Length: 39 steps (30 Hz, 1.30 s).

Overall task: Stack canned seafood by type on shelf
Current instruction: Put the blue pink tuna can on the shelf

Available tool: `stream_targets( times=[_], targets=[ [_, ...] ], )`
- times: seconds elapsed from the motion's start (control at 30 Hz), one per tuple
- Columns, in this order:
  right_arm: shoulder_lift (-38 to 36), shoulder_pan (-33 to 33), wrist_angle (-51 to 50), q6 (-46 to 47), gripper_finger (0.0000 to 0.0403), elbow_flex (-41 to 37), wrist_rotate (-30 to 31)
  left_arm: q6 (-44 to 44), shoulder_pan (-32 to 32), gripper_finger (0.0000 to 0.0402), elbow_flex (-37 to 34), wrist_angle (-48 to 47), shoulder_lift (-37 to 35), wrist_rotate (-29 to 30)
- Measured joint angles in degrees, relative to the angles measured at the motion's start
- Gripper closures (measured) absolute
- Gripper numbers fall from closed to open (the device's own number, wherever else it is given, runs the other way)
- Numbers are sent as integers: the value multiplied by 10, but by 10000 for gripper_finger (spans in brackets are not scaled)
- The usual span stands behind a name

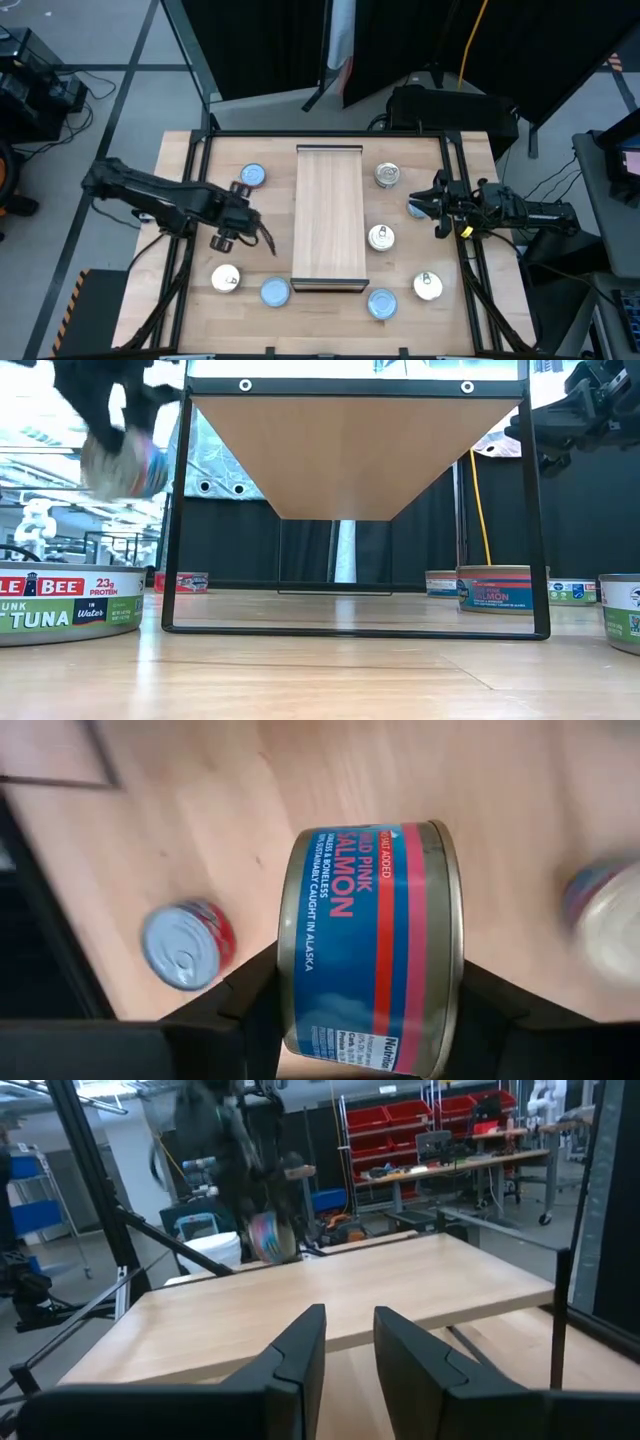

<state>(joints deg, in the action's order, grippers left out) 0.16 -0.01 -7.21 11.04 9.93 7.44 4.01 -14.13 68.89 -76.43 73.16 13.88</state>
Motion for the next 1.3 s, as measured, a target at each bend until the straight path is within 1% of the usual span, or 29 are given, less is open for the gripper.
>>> stream_targets(
  times=[0.1,0.2,0.23,0.3,0.4,0.47,0.57,0.67,0.77,0.83,1.0,1.17,1.3],
  targets=[
    [0,0,14,-5,321,0,0,-33,-8,206,54,5,-32,13],
    [0,0,39,-15,321,0,0,-37,-14,206,104,41,-57,39],
    [0,0,47,-18,321,0,0,-37,-15,206,116,68,-66,51],
    [0,0,67,-27,321,0,0,-36,-17,206,132,157,-83,68],
    [0,0,87,-33,321,0,0,-25,-17,206,134,300,-103,76],
    [0,0,93,-33,321,0,0,-7,-17,206,134,375,-108,77],
    [0,0,92,-39,321,0,0,22,-17,206,134,457,-107,85],
    [0,0,92,-47,321,0,0,41,-10,206,134,518,-97,111],
    [0,0,92,-49,321,0,0,39,0,206,134,537,-87,124],
    [0,0,92,-55,321,0,0,10,8,206,133,548,-82,133],
    [0,0,96,-67,321,0,0,-52,32,206,133,571,-71,136],
    [0,0,98,-85,321,0,0,-106,53,206,133,623,-68,131],
    [0,0,111,-93,321,0,0,-151,86,206,133,650,-71,111]
  ],
)
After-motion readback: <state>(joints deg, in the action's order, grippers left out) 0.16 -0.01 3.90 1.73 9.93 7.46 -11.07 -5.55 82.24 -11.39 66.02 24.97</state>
